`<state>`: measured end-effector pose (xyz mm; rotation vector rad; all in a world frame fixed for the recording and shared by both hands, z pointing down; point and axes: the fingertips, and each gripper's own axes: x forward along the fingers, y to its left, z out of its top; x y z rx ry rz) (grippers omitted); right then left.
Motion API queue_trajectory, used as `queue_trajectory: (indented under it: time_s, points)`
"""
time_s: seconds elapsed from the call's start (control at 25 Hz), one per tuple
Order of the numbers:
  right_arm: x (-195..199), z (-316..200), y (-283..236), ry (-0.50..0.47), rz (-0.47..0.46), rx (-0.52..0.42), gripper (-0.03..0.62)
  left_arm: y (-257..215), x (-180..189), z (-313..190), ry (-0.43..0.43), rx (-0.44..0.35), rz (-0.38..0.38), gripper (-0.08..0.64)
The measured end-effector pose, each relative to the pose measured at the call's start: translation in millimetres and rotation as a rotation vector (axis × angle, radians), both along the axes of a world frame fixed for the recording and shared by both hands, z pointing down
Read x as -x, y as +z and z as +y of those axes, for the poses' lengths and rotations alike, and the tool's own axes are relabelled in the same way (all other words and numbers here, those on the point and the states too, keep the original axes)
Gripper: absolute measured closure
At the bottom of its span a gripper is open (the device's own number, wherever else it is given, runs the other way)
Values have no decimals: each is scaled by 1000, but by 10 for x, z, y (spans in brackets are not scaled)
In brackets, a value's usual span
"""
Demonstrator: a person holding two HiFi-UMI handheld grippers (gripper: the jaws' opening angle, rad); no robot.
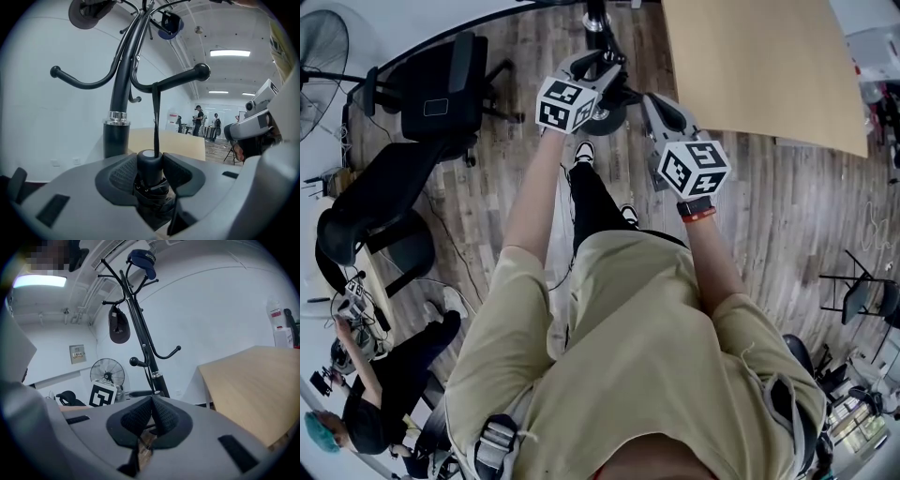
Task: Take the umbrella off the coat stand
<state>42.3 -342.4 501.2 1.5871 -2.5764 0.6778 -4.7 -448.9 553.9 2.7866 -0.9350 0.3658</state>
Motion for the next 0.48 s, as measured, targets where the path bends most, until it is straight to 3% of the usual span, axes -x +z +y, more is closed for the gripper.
queue_trajectory:
  time_s: [0.48]
  points:
    - [32,63,-62,-12,-26,-9,577,-268,41,161,-64,-2,-45,374]
